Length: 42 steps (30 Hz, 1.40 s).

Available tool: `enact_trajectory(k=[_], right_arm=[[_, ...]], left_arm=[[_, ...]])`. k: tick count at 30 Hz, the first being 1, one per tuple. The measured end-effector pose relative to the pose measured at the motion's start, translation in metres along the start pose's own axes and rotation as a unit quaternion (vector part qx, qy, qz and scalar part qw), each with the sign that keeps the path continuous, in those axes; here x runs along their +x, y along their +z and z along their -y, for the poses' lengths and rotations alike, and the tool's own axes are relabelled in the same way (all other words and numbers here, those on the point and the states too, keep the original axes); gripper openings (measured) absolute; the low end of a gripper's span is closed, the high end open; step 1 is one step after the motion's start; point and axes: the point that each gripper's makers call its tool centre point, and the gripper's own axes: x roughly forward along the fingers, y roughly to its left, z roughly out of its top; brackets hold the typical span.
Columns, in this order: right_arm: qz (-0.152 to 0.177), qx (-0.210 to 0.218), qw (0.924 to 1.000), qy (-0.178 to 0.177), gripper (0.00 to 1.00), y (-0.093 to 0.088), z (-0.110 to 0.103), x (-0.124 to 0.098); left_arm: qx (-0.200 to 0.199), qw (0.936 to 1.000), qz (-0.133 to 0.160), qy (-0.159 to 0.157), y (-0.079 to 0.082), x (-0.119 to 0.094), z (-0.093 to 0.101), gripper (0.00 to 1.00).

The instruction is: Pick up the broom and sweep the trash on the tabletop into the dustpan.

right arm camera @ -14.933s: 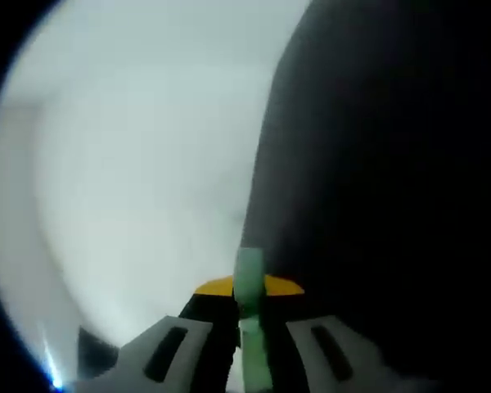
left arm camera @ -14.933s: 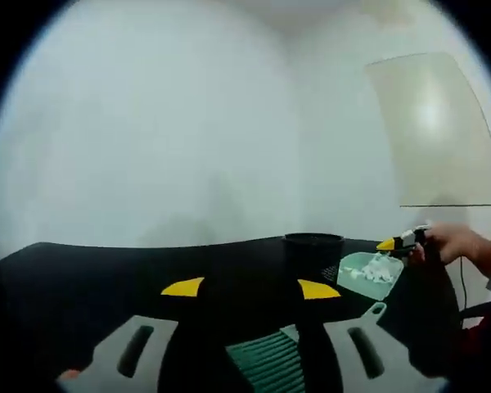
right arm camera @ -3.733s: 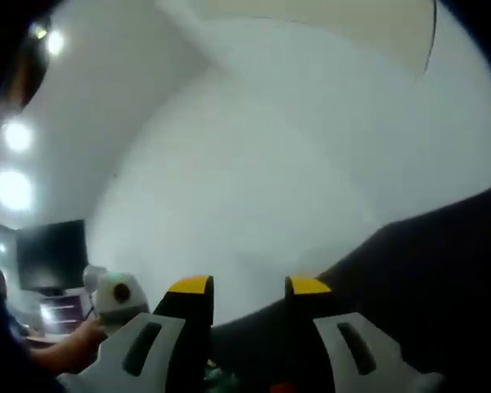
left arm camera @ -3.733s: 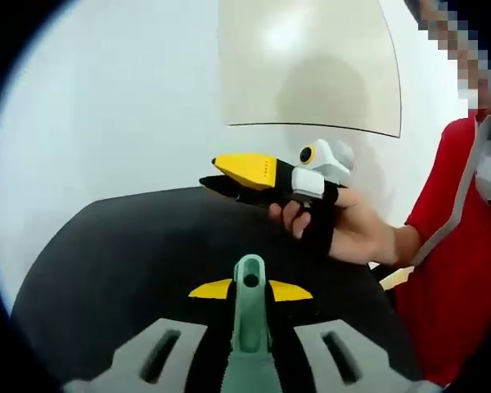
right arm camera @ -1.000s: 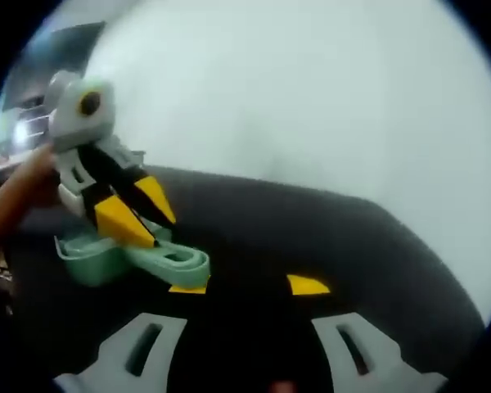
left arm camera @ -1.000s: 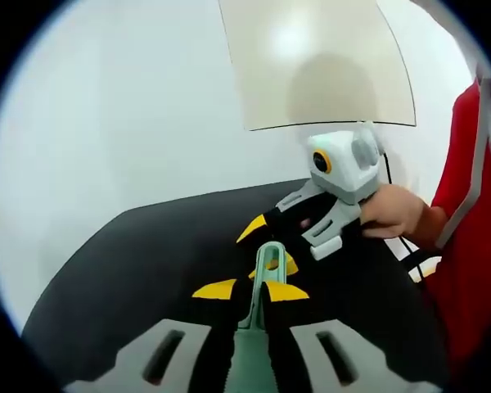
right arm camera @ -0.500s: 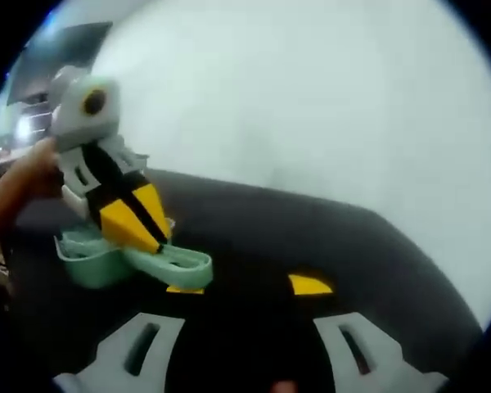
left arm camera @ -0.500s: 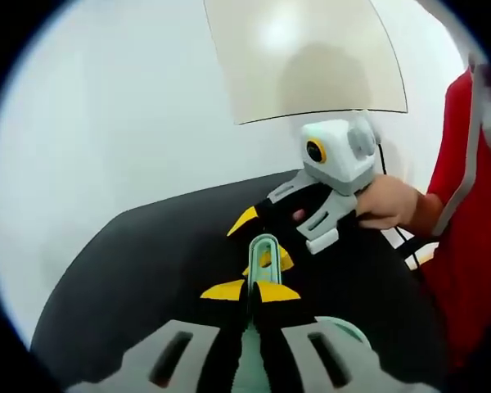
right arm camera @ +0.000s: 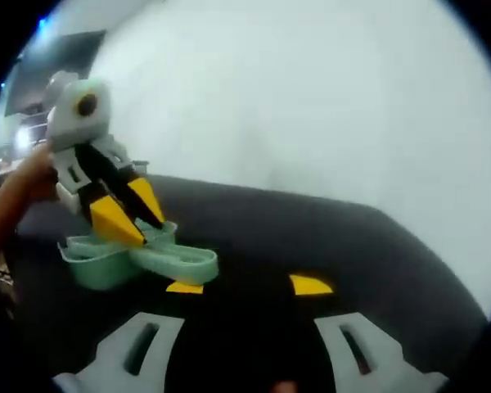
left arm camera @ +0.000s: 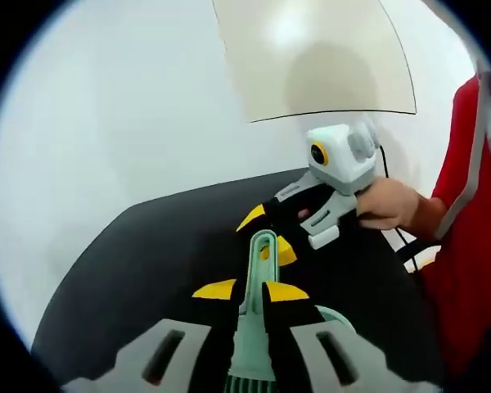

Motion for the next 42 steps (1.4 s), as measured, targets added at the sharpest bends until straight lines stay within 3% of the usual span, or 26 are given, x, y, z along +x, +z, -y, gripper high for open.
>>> enact_trajectory(k=[4, 10, 16, 21, 22, 23, 24, 25, 28, 30, 33, 38, 40, 42], right_arm=[[-0.003, -0.007, 1.0, -0.002, 0.37, -0.001, -0.001, 0.0], [-0.004, -0.003, 1.0, -0.003, 0.38, -0.001, 0.001, 0.001], [-0.007, 0.002, 1.0, -0.003, 0.38, -0.002, 0.002, 0.002], [-0.01, 0.004, 0.9999, -0.002, 0.38, -0.002, 0.002, 0.002], [-0.005, 0.014, 0.9999, -0.001, 0.38, -0.001, 0.001, 0.002], [-0.018, -0.004, 0.9998, -0.001, 0.38, -0.005, 0.001, 0.003], [-0.017, 0.006, 0.9998, -0.001, 0.38, -0.004, -0.001, 0.005], [-0.015, 0.002, 0.9999, -0.001, 0.38, -0.003, 0.0, 0.004], [-0.006, 0.016, 0.9998, 0.001, 0.38, 0.001, 0.001, 0.005], [0.0, 0.034, 0.9994, 0.005, 0.38, 0.001, 0.003, 0.005], [0.0, 0.034, 0.9994, 0.003, 0.38, -0.001, 0.006, 0.004], [-0.005, 0.02, 0.9996, -0.021, 0.38, -0.004, 0.013, 0.003], [-0.003, 0.026, 0.9993, -0.028, 0.39, -0.004, 0.016, 0.002], [0.003, 0.033, 0.9988, -0.036, 0.4, -0.003, 0.02, 0.0]], left_arm=[[0.023, 0.9996, -0.016, -0.001, -0.005, 0.003, 0.003, 0.02], [0.026, 0.9996, -0.006, -0.013, -0.003, 0.002, 0.012, 0.0], [0.079, 0.9964, -0.001, 0.032, -0.002, 0.002, 0.012, 0.0], [0.086, 0.9942, 0.002, 0.065, -0.003, 0.002, 0.013, 0.0], [0.099, 0.9929, -0.017, 0.064, -0.01, 0.004, 0.015, 0.0], [0.096, 0.9924, 0.004, 0.077, -0.005, 0.007, 0.013, 0.0], [0.106, 0.9912, 0.009, 0.08, -0.006, 0.006, 0.013, 0.0], [0.098, 0.9914, 0.017, 0.085, -0.004, 0.004, 0.011, 0.0], [0.018, 0.9963, 0.04, 0.074, -0.004, -0.004, 0.007, 0.02], [0.028, 0.9945, 0.047, 0.09, -0.001, -0.012, 0.001, 0.11], [0.003, 0.9879, 0.104, 0.115, 0.011, -0.037, -0.004, 0.13], [-0.004, 0.9813, 0.127, 0.145, -0.001, -0.072, -0.009, 0.12], [-0.024, 0.9776, 0.143, 0.153, -0.007, -0.086, -0.013, 0.12], [-0.038, 0.9758, 0.141, 0.163, -0.018, -0.097, -0.018, 0.14]])
